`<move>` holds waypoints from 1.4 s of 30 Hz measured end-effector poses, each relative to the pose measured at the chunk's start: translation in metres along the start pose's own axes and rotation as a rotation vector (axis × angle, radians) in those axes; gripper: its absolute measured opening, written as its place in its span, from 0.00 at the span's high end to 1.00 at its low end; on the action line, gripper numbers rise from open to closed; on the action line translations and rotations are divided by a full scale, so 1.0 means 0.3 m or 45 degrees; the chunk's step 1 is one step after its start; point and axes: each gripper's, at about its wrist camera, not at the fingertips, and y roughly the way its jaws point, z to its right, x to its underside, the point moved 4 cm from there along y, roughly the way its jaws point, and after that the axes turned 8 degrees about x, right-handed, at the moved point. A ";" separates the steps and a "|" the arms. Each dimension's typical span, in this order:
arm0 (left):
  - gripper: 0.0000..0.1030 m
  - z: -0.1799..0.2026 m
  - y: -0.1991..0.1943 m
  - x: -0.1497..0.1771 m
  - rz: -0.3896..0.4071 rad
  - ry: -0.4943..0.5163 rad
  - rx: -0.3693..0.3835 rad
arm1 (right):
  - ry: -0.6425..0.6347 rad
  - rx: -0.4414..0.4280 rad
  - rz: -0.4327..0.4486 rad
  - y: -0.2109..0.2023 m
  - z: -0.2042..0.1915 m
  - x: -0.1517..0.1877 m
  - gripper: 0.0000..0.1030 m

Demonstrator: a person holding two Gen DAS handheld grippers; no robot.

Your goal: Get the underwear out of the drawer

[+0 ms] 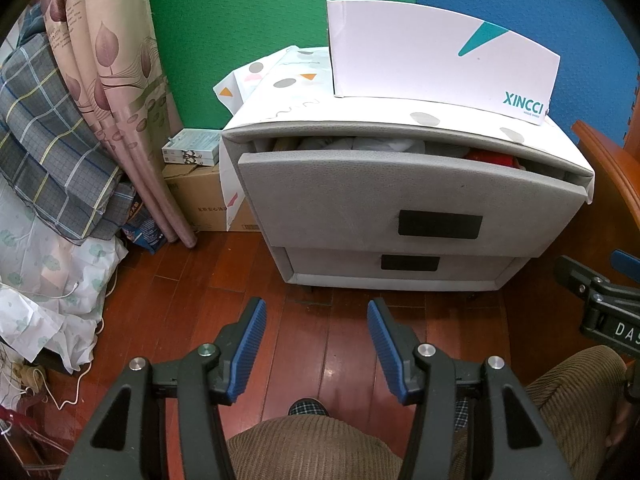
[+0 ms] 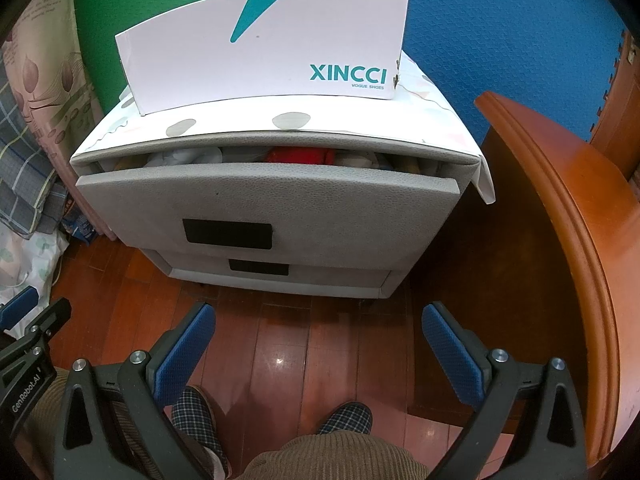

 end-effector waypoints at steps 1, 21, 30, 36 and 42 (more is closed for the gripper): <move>0.48 -0.001 -0.002 0.001 0.001 0.001 0.000 | 0.000 0.000 -0.001 0.000 0.000 0.000 0.01; 0.48 -0.006 0.008 -0.003 -0.002 -0.007 0.005 | 0.004 -0.001 -0.002 -0.002 0.005 -0.001 0.01; 0.48 -0.050 0.003 -0.015 0.007 -0.085 0.088 | 0.025 -0.014 -0.006 -0.001 0.017 0.000 0.01; 0.48 -0.106 -0.021 -0.062 0.104 -0.220 0.262 | 0.043 -0.028 -0.004 0.000 0.030 -0.001 0.01; 0.48 -0.184 0.006 -0.177 0.156 -0.289 0.298 | 0.101 -0.052 -0.003 0.002 0.072 0.004 0.01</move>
